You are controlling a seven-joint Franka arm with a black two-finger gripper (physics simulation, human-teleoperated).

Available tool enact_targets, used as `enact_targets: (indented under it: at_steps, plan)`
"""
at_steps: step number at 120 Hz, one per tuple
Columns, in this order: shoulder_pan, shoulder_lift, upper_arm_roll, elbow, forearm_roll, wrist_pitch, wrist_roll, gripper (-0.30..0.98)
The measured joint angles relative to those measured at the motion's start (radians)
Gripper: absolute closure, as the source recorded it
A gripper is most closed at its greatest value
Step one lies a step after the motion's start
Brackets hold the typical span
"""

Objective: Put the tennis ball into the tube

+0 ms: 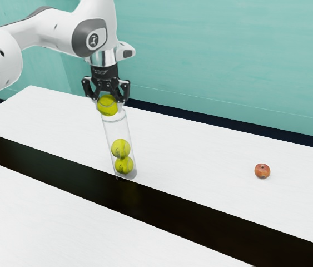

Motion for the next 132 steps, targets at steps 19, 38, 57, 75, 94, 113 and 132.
enact_targets:
  at_steps: [19,38,57,75,94,113,132]
  plan:
    - [0.019,0.056,-0.003,0.06,-0.009,-0.005,0.021,0.31]
    - [0.033,0.083,-0.003,0.095,-0.013,-0.008,0.04,0.31]
    - [0.041,0.108,-0.004,0.122,-0.015,-0.007,0.057,0.31]
    - [0.044,0.116,-0.006,0.116,-0.02,0.0,0.069,0.25]
    - [0.036,0.092,-0.005,0.082,-0.032,0.005,0.072,0.12]
    - [0.028,-0.125,-0.006,-0.12,-0.041,0.005,0.077,0.06]
    - [0.024,-0.303,-0.021,-0.258,0.016,0.002,0.121,0.03]
